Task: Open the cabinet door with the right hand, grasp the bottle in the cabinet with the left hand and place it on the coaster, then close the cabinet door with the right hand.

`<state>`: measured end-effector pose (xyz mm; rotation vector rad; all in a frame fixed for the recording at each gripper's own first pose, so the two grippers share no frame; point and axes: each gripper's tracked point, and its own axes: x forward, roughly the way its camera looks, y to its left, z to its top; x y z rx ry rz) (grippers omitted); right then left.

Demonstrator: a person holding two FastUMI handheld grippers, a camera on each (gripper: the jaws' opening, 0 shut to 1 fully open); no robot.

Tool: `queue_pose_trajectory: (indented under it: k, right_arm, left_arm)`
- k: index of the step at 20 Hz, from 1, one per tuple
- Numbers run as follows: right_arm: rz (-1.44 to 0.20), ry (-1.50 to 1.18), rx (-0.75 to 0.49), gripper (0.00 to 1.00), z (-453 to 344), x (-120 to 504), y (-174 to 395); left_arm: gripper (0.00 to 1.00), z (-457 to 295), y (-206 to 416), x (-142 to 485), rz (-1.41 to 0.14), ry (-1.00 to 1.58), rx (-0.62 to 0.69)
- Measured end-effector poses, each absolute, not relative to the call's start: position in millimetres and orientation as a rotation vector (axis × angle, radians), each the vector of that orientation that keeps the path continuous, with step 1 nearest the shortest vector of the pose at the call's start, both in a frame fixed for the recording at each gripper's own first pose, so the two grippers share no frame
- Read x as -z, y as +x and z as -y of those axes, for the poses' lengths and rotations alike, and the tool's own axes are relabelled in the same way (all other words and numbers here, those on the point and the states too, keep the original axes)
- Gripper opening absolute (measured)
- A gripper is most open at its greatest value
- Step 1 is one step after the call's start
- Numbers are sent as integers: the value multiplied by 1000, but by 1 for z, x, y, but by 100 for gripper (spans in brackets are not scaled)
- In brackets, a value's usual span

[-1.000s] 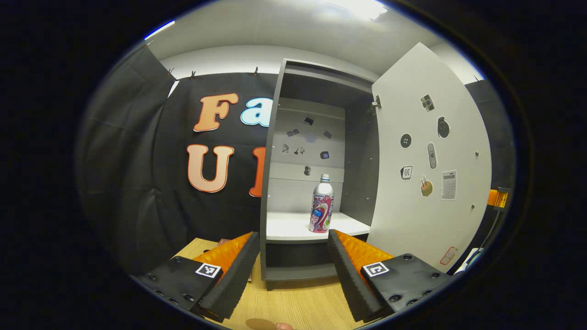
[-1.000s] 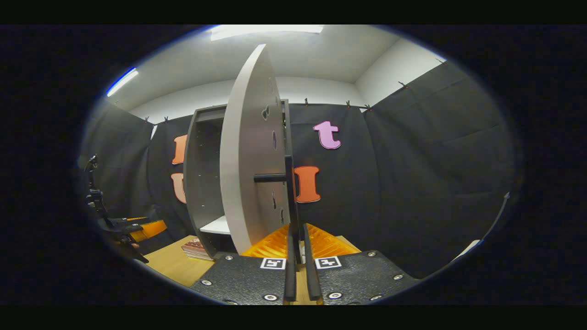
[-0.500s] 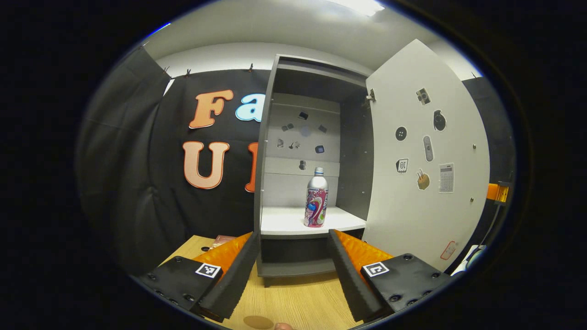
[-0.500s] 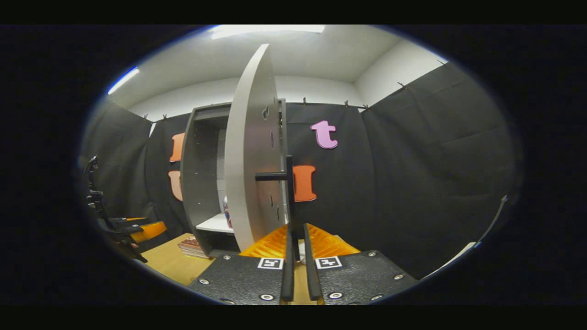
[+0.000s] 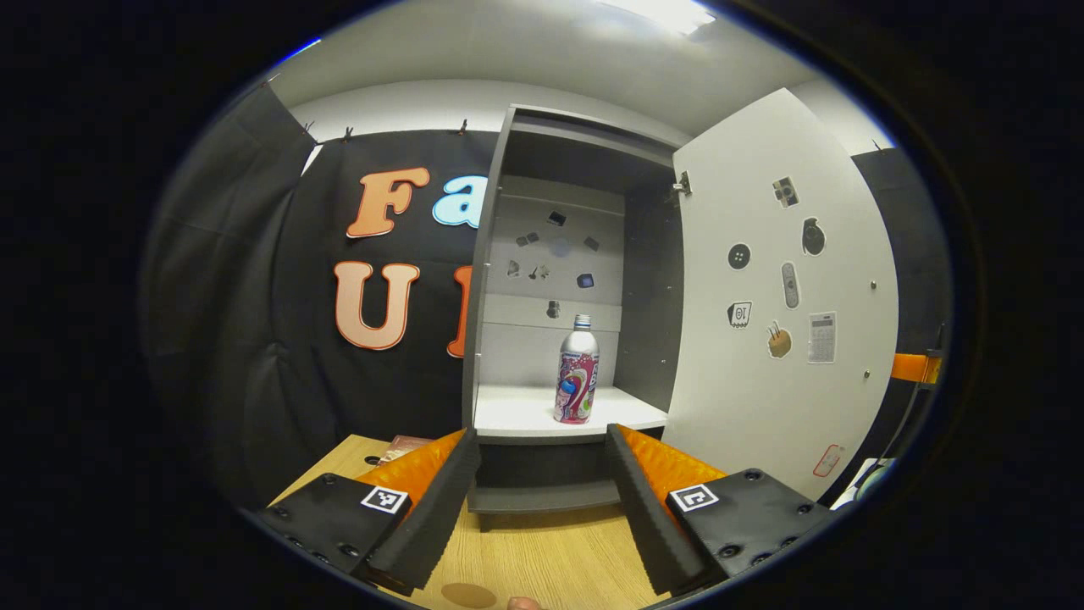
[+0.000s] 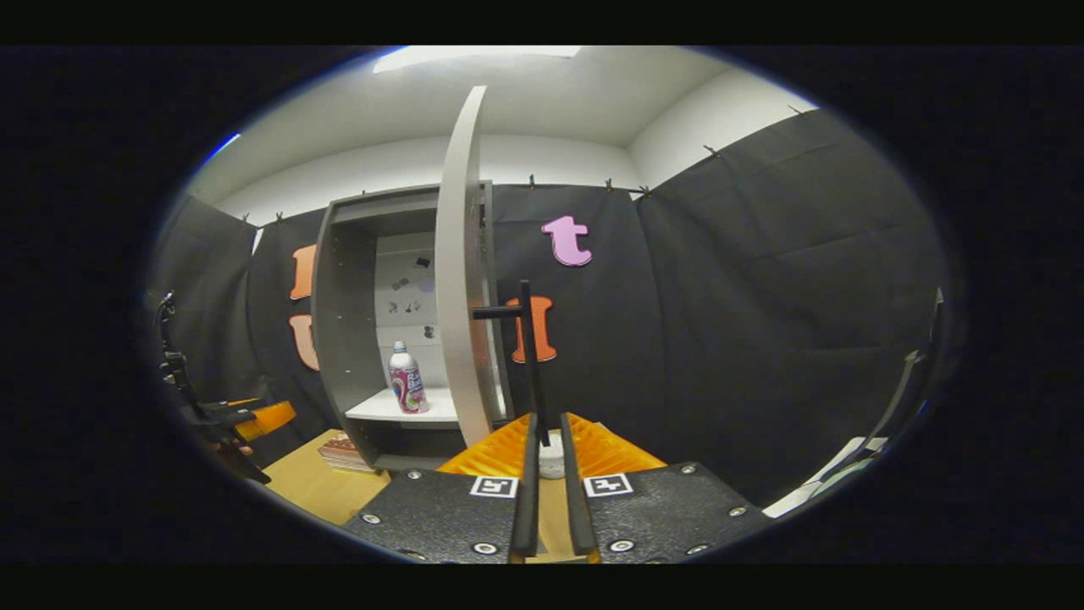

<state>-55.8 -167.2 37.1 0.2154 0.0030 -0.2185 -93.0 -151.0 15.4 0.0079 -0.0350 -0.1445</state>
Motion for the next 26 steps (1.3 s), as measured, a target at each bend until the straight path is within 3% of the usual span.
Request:
queue_pose_trajectory:
  k: [2, 9, 10, 11, 15, 16, 17, 23, 26]
  right_arm:
    - [-14, 202, 228, 14, 163, -38, -64]
    - [38, 162, 233, 14, 124, -57, -68]
    - [52, 147, 230, 23, 115, -61, -65]
    - [65, 123, 230, 17, 109, -65, -60]
    - [55, 72, 188, 17, 61, -68, -31]
    - [43, 68, 183, 11, 51, -65, -22]
    - [35, 60, 176, 23, 40, -62, -10]
    - [34, 45, 203, 27, -2, -54, 63]
    - [30, 41, 229, 38, -18, -48, 93]
  left_arm:
    - [94, 156, -91, -16, 32, 16, 157]
    - [96, 155, -75, -12, 13, 14, 168]
    - [96, 154, -71, -10, 9, 14, 169]
    - [96, 154, -66, -8, 4, 12, 171]
    - [94, 155, -37, -4, -1, 8, 208]
    - [94, 155, -29, -3, -5, 9, 220]
    - [96, 155, -21, -4, -3, 8, 234]
    - [97, 165, 33, -4, 7, 19, 348]
    - [99, 167, 56, -2, 10, 19, 400]
